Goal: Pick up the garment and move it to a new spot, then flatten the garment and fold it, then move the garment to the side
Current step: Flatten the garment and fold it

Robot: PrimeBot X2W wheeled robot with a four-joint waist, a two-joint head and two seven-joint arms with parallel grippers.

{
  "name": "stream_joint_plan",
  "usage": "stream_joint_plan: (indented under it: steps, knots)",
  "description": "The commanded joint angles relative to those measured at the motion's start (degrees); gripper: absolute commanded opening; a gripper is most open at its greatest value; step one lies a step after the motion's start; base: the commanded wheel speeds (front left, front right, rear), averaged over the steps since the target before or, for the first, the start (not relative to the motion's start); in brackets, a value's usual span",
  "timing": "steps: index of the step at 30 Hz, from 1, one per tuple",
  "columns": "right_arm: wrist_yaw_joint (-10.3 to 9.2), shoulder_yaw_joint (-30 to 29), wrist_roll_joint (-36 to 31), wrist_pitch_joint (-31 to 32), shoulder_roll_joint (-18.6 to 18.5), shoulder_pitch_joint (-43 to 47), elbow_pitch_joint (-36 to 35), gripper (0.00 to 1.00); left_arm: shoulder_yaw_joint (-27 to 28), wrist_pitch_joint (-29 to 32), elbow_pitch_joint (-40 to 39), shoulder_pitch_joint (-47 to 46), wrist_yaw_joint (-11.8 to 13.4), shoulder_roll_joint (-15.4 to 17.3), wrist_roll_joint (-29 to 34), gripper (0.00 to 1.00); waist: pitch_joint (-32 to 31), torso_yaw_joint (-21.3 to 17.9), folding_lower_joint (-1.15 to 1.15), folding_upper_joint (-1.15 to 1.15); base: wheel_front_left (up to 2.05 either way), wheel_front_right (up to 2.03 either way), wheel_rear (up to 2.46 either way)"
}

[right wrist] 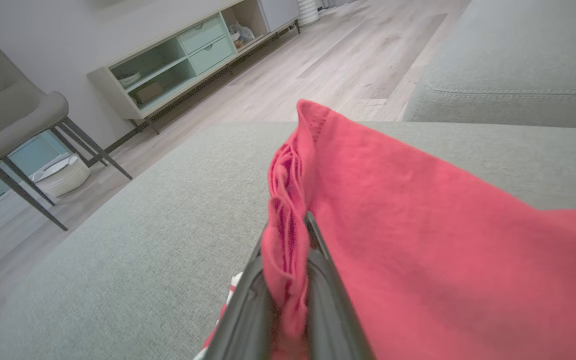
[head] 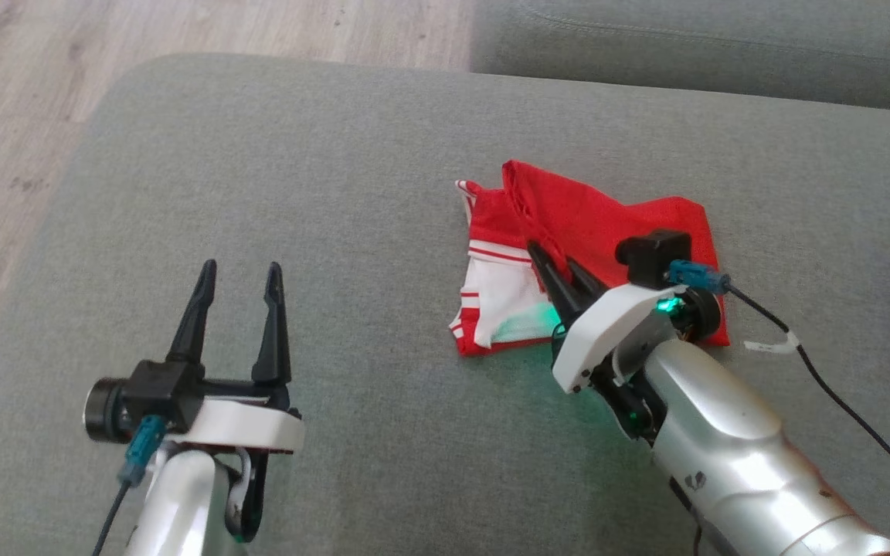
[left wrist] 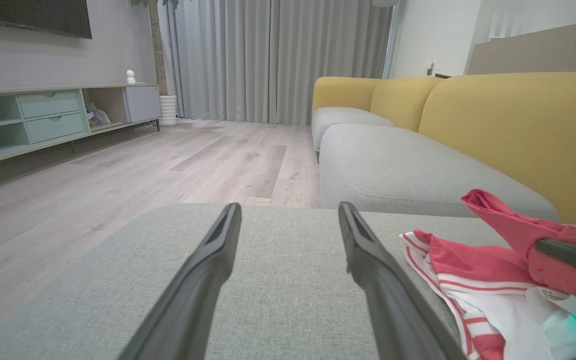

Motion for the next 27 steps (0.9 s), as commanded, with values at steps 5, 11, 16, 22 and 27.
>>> stream_joint_plan:
  steps: [5,11,16,22,27]
  knots:
    - [-0.05,3.2,1.8,-1.0,0.7,-1.8,-0.5,0.0,0.7,-0.5,-1.3,-1.7,0.3,0.2,0.2,1.0,0.7,1.1,0.0,0.0,0.0,0.0,0.0]
    - [-0.05,7.0,4.4,-1.0,0.7,-1.6,-0.8,1.0,0.7,-0.5,-1.4,-2.5,0.2,0.2,0.3,1.0,1.7,1.6,0.0,0.0,0.0,0.0,0.0]
    - [-0.05,9.0,8.1,-3.6,0.7,-2.9,-3.6,1.0,1.4,-0.5,-1.4,-2.8,0.5,0.2,0.3,1.0,1.5,0.8,0.0,0.0,0.0,0.0,0.0]
    - [-0.05,5.3,9.8,-7.5,0.7,-6.4,-2.5,1.0,2.0,-0.5,-2.0,-2.2,0.7,0.2,0.0,1.0,-0.1,-1.5,0.0,0.0,0.0,0.0,0.0]
    - [-0.05,-5.2,0.2,-8.3,0.7,-8.4,-0.3,1.0,2.9,-0.5,-3.3,-1.1,1.2,0.2,-0.3,1.0,-1.3,-3.9,0.0,0.0,0.0,0.0,0.0]
